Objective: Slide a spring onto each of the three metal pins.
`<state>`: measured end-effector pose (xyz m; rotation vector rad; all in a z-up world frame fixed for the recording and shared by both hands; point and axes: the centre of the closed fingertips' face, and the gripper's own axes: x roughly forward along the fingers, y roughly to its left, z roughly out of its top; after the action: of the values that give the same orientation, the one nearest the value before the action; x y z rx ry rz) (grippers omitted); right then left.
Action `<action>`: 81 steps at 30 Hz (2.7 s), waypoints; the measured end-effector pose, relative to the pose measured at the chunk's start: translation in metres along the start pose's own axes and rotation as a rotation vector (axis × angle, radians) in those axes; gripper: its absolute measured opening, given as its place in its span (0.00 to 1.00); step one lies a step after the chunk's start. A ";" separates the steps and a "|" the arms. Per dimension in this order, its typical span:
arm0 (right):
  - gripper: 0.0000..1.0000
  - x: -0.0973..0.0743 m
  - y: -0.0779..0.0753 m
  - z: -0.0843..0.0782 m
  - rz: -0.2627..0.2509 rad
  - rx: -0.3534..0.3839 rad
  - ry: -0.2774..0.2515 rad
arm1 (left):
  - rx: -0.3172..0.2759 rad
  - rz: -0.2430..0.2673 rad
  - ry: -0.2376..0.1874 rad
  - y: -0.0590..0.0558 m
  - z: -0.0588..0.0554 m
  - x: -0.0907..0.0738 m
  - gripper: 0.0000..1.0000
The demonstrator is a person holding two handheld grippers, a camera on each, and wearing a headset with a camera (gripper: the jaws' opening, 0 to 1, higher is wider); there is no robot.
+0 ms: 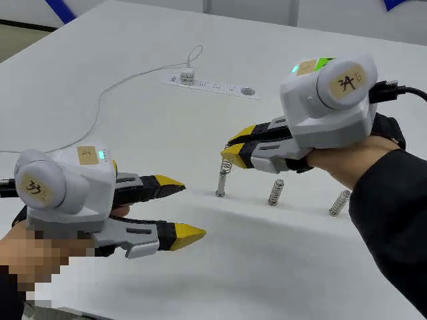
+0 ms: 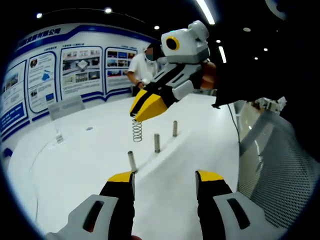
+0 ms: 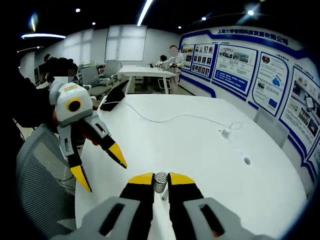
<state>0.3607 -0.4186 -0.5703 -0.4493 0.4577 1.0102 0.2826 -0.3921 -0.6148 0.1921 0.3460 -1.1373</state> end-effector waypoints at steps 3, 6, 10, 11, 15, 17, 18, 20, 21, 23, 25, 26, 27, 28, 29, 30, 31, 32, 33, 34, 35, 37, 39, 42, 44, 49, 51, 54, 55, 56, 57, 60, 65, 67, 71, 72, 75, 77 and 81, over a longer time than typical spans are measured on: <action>0.11 0.006 -0.004 -0.002 -0.008 0.006 0.005 | -0.007 0.005 0.003 0.000 -0.001 -0.001 0.52; 0.11 0.011 -0.007 -0.006 -0.010 0.014 0.012 | -0.016 0.012 0.003 0.000 -0.002 -0.002 0.54; 0.11 0.018 -0.010 -0.013 -0.012 0.024 0.027 | -0.025 0.021 0.002 0.001 -0.002 -0.004 0.57; 0.11 0.019 -0.011 -0.014 -0.009 0.030 0.030 | -0.025 0.023 0.002 0.001 -0.002 -0.005 0.57; 0.11 0.024 -0.011 -0.017 -0.004 0.042 0.035 | -0.030 0.030 0.002 0.001 -0.002 -0.007 0.58; 0.11 0.027 -0.011 -0.021 -0.004 0.041 0.042 | -0.032 0.034 0.002 0.001 -0.002 -0.008 0.59; 0.11 0.028 -0.011 -0.022 -0.002 0.043 0.047 | -0.033 0.035 0.003 0.001 -0.003 -0.008 0.59; 0.11 0.030 -0.012 -0.024 -0.003 0.045 0.046 | -0.034 0.037 0.004 0.001 -0.003 -0.009 0.59; 0.11 0.030 -0.012 -0.025 -0.004 0.047 0.048 | -0.035 0.038 0.004 0.001 -0.003 -0.009 0.59; 0.11 0.032 -0.012 -0.027 -0.003 0.053 0.049 | -0.036 0.038 0.007 0.002 -0.004 -0.009 0.59; 0.11 0.033 -0.013 -0.029 -0.006 0.055 0.050 | -0.035 0.039 0.011 0.002 -0.005 -0.009 0.59; 0.11 0.034 -0.013 -0.030 -0.005 0.059 0.051 | -0.036 0.038 0.011 0.002 -0.005 -0.009 0.59; 0.11 0.035 -0.013 -0.031 -0.006 0.059 0.051 | -0.036 0.038 0.011 0.002 -0.004 -0.009 0.59; 0.11 0.037 -0.013 -0.032 -0.008 0.058 0.051 | -0.035 0.039 0.012 0.002 -0.004 -0.009 0.59; 0.11 0.037 -0.013 -0.034 -0.009 0.060 0.052 | -0.035 0.039 0.012 0.003 -0.004 -0.009 0.59; 0.11 0.039 -0.012 -0.036 -0.008 0.068 0.055 | -0.035 0.038 0.012 0.003 -0.004 -0.009 0.59; 0.11 0.040 -0.012 -0.038 -0.009 0.069 0.055 | -0.035 0.038 0.013 0.003 -0.005 -0.009 0.59; 0.11 0.041 -0.012 -0.041 -0.012 0.072 0.057 | -0.035 0.036 0.016 0.003 -0.005 -0.009 0.59; 0.11 0.042 -0.011 -0.043 -0.012 0.074 0.059 | -0.034 0.035 0.017 0.003 -0.005 -0.008 0.59; 0.11 0.043 -0.011 -0.045 -0.012 0.079 0.061 | -0.034 0.035 0.018 0.003 -0.006 -0.008 0.59; 0.11 0.044 -0.010 -0.049 -0.012 0.087 0.064 | -0.034 0.034 0.020 0.002 -0.006 -0.008 0.59; 0.11 0.048 -0.008 -0.054 -0.012 0.089 0.071 | -0.034 0.032 0.022 0.002 -0.006 -0.008 0.59; 0.11 0.050 -0.007 -0.057 -0.012 0.093 0.075 | -0.034 0.033 0.024 0.003 -0.006 -0.008 0.59; 0.11 0.054 -0.006 -0.061 -0.009 0.092 0.084 | -0.034 0.034 0.027 0.003 -0.007 -0.008 0.59; 0.11 0.056 -0.006 -0.064 -0.009 0.091 0.090 | -0.035 0.035 0.028 0.004 -0.007 -0.009 0.59; 0.11 0.060 -0.005 -0.070 -0.008 0.083 0.106 | -0.037 0.036 0.032 0.004 -0.008 -0.009 0.58; 0.12 0.062 -0.005 -0.073 -0.006 0.086 0.113 | -0.036 0.036 0.032 0.004 -0.008 -0.008 0.58; 0.12 0.062 -0.005 -0.073 -0.006 0.094 0.102 | -0.036 0.036 0.030 0.004 -0.008 -0.008 0.58; 0.12 0.062 -0.006 -0.074 -0.007 0.094 0.105 | -0.036 0.036 0.031 0.004 -0.008 -0.008 0.58; 0.12 0.062 -0.005 -0.074 -0.006 0.092 0.107 | -0.036 0.036 0.031 0.004 -0.008 -0.008 0.58; 0.12 0.062 -0.006 -0.074 -0.007 0.090 0.108 | -0.035 0.036 0.032 0.004 -0.008 -0.008 0.58; 0.15 0.062 -0.006 -0.074 -0.008 0.091 0.111 | -0.033 0.036 0.030 0.004 -0.007 -0.008 0.58; 0.17 0.054 -0.007 -0.069 -0.021 0.094 0.101 | -0.027 0.034 0.027 0.004 -0.005 -0.008 0.59; 0.17 0.049 -0.008 -0.065 -0.029 0.093 0.088 | -0.025 0.033 0.026 0.004 -0.004 -0.007 0.59; 0.18 0.039 -0.007 -0.060 -0.041 0.085 0.075 | -0.020 0.028 0.025 0.003 -0.003 -0.005 0.59; 0.19 0.037 -0.007 -0.059 -0.042 0.084 0.073 | -0.019 0.026 0.025 0.003 -0.003 -0.005 0.59; 0.21 0.026 -0.004 -0.057 -0.050 0.077 0.062 | -0.014 0.020 0.026 0.001 -0.002 -0.004 0.60; 0.22 0.019 -0.001 -0.056 -0.054 0.072 0.055 | -0.012 0.018 0.025 0.001 -0.002 -0.004 0.60; 0.23 0.007 0.003 -0.056 -0.068 0.082 0.038 | -0.009 0.017 0.023 0.002 0.000 -0.004 0.60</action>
<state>0.3524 -0.4437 -0.6201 -0.4087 0.5133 0.9156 0.2825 -0.3878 -0.6132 0.2001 0.3688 -1.1178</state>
